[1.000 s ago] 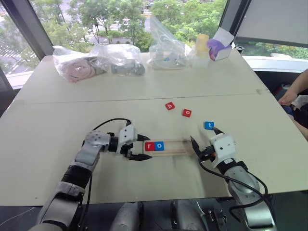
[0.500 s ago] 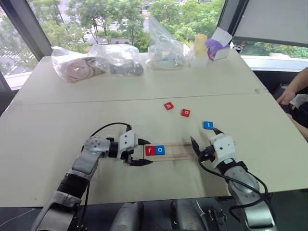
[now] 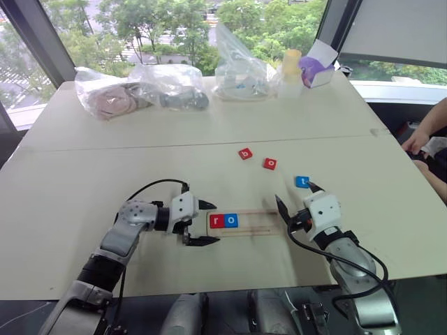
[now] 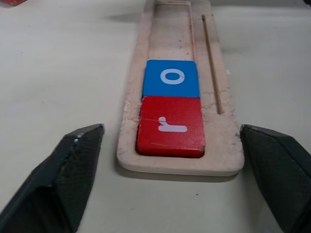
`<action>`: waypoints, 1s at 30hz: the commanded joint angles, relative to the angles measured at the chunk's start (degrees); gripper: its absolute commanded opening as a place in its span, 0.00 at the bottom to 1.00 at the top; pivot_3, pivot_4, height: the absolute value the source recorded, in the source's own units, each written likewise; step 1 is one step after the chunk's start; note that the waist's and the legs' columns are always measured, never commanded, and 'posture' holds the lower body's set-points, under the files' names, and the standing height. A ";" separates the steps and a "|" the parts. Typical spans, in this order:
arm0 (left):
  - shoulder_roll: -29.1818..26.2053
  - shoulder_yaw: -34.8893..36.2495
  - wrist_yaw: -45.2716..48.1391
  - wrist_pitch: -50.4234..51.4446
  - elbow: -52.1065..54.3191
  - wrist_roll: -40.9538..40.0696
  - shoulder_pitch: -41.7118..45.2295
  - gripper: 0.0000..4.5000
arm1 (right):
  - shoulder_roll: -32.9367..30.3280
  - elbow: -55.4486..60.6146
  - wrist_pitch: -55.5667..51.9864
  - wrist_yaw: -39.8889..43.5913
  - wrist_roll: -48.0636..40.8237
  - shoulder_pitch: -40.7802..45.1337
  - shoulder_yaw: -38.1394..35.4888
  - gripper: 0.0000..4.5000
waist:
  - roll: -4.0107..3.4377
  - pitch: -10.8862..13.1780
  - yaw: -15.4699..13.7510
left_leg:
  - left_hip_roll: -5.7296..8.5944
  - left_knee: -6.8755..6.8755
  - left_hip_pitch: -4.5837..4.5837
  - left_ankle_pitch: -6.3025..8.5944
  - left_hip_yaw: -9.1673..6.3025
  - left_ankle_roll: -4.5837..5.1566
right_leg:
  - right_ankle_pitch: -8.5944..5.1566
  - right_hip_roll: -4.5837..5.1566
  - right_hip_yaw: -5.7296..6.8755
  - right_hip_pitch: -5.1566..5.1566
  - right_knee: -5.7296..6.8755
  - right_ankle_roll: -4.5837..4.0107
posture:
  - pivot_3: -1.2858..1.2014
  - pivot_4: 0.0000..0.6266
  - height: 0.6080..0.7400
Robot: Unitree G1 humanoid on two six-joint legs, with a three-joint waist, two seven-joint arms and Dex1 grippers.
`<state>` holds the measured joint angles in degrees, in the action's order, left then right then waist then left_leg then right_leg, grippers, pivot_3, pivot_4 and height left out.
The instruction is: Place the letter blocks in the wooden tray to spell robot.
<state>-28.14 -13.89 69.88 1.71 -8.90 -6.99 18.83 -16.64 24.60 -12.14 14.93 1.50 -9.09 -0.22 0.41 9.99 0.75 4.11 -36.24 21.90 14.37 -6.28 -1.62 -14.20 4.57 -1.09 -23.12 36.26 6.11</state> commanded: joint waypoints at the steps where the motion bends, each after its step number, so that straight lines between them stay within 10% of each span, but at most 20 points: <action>1: -3.16 -0.34 0.77 2.51 0.80 0.21 -1.96 0.99 | -0.09 1.65 0.38 0.00 0.08 0.31 0.08 1.00 | 0.00 0.00 0.15 | 0.00 0.00 -0.01 0.00 0.00 0.00 | 0.00 0.00 0.00 0.00 0.00 0.00 | 0.52 0.24 1.00; 14: -16.52 10.99 -0.43 11.12 12.71 -8.92 -10.60 0.99 | 0.03 1.77 -8.41 3.55 -5.62 8.22 -0.28 1.00 | -0.02 0.02 0.33 | -0.12 0.12 -0.03 0.00 0.02 0.00 | -0.15 0.05 -0.05 -0.09 -0.01 -0.27 | 0.52 0.24 1.00; 30: -11.65 18.27 -9.34 19.19 24.48 -20.01 -14.32 0.99 | 7.25 -25.98 -29.17 1.70 -7.72 44.17 3.34 1.00 | -0.04 0.06 0.45 | -0.09 0.14 0.45 -0.01 0.02 -0.03 | 0.03 0.06 -0.01 -0.59 -0.02 -0.20 | 0.52 0.24 1.00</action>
<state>-39.95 2.56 61.77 20.72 13.42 -25.68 4.75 -9.90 0.04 -41.71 17.31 -5.90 33.03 3.55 0.38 10.05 1.19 4.03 -36.10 22.34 14.36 -6.28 -1.65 -14.18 4.62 -1.10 -23.72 36.25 5.91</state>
